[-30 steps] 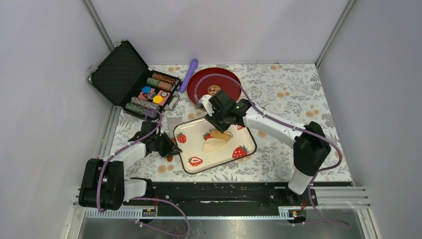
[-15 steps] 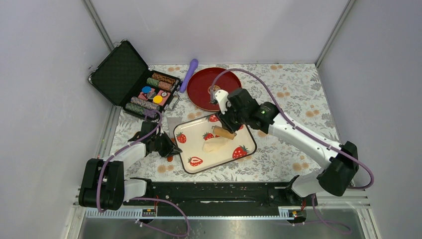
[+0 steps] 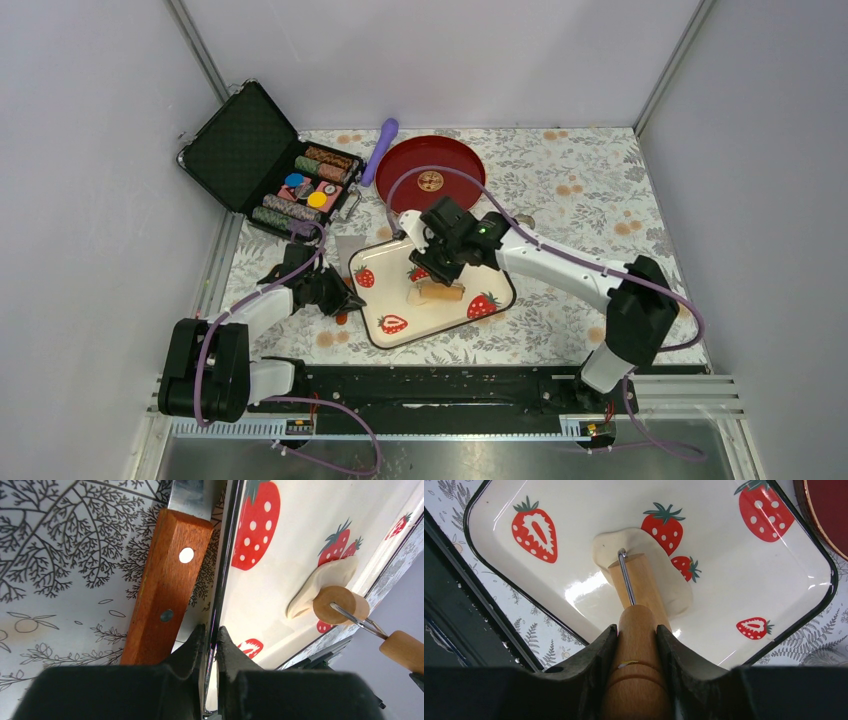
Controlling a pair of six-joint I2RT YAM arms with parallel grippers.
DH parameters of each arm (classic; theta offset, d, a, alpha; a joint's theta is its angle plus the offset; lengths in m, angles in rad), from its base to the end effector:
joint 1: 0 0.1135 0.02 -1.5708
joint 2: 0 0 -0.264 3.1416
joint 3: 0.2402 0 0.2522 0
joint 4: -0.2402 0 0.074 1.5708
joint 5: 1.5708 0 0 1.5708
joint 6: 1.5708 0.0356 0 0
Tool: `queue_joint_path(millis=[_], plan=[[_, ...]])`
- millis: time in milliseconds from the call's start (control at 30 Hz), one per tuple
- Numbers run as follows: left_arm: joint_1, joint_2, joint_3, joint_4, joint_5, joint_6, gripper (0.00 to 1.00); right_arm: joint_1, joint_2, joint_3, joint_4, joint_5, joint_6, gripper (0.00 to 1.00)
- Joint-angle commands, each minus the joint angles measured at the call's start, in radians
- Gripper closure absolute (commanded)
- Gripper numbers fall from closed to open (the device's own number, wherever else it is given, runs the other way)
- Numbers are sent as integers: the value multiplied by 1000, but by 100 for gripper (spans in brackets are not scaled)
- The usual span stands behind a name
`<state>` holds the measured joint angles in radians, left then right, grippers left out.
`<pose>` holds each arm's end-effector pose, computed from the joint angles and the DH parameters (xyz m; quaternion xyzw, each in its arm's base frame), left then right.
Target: Roll out the dumpling wrappers from the dough
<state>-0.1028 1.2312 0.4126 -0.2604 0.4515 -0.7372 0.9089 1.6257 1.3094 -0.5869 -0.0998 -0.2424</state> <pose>0.1907 -0.0353 0.1311 -0.2431 0.9151 -0.2950 0.1281 0.2146 0.2812 0.2720 -0.5274 0.7827 0.1516 0.2938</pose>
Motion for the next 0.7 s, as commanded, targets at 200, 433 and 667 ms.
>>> queue_joint_path(millis=[200, 433, 667], plan=[[14, 4, -9, -33, -93, 7, 100, 43, 66, 116, 28, -8, -34, 100], [14, 11, -5, -34, -93, 9, 100, 47, 81, 41, 11, 31, -49, 100], [14, 12, -6, -33, -93, 10, 100, 45, 130, -18, -38, 59, -40, 100]])
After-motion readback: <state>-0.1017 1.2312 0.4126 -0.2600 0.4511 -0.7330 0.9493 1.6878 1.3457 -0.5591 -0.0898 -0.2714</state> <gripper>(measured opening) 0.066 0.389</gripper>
